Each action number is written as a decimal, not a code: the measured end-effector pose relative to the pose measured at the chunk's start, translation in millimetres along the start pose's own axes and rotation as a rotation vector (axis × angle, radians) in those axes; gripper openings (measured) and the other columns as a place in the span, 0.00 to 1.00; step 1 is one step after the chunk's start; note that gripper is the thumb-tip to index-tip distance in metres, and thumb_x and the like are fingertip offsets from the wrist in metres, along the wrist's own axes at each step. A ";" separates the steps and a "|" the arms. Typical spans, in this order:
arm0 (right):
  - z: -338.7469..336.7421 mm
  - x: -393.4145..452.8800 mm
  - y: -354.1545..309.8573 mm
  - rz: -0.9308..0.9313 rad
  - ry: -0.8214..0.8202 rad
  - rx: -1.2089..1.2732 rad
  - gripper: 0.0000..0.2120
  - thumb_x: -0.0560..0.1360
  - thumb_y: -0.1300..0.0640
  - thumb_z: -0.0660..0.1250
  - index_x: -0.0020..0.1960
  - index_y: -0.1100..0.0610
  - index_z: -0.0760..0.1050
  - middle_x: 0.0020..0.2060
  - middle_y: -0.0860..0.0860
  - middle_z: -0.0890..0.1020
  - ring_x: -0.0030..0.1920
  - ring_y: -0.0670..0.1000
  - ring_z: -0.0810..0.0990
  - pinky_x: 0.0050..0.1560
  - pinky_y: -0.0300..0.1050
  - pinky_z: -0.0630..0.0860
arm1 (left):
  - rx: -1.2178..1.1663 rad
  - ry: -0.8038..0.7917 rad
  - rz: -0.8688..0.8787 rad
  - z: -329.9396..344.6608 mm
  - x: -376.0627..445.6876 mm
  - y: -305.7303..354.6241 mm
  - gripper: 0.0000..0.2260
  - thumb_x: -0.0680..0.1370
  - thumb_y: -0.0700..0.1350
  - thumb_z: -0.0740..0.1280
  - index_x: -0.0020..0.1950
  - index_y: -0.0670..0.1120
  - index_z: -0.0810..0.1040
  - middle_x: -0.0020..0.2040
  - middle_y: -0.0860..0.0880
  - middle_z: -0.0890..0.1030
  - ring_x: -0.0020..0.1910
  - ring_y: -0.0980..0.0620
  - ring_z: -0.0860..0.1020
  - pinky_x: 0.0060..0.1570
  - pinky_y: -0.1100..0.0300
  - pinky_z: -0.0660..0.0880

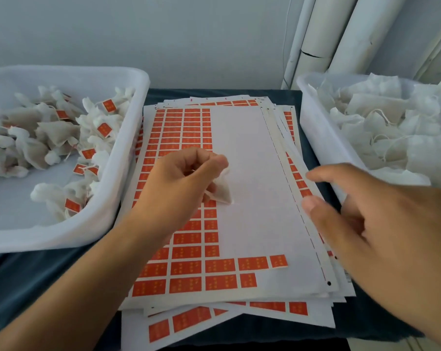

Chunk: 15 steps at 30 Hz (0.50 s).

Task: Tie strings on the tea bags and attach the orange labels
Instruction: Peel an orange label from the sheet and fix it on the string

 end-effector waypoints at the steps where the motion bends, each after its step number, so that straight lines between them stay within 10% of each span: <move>1: -7.6 -0.7 -0.5 -0.063 0.123 -0.015 0.09 0.79 0.56 0.70 0.59 0.57 0.81 0.23 0.40 0.66 0.31 0.30 0.73 0.34 0.17 0.63 | -0.044 -0.005 -0.046 0.3 2.5 -0.6 0.10 0.79 0.57 0.69 0.42 0.53 0.84 0.38 0.53 0.84 0.36 0.57 0.82 0.38 0.67 0.78; 10: 43.9 -29.0 51.0 0.090 -0.150 -0.237 0.28 0.72 0.32 0.43 0.66 0.37 0.67 0.43 0.37 0.77 0.39 0.39 0.76 0.38 0.35 0.69 | 0.552 -0.347 0.296 37.5 -50.4 -7.6 0.17 0.74 0.70 0.66 0.59 0.66 0.73 0.51 0.68 0.76 0.51 0.65 0.78 0.40 0.71 0.79; 15: 58.7 -39.1 73.6 0.177 -0.190 -0.200 0.20 0.79 0.37 0.55 0.69 0.39 0.64 0.44 0.42 0.77 0.41 0.42 0.76 0.42 0.38 0.71 | 0.780 -0.413 0.513 70.2 -79.0 -15.7 0.24 0.74 0.70 0.66 0.68 0.66 0.65 0.61 0.64 0.73 0.55 0.61 0.76 0.53 0.67 0.75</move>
Point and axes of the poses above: each hand's wrist, its own x-axis towards the middle knuckle, its own z-axis out of the palm, y = z × x, the point moved 5 cm from there along x, towards the middle knuckle
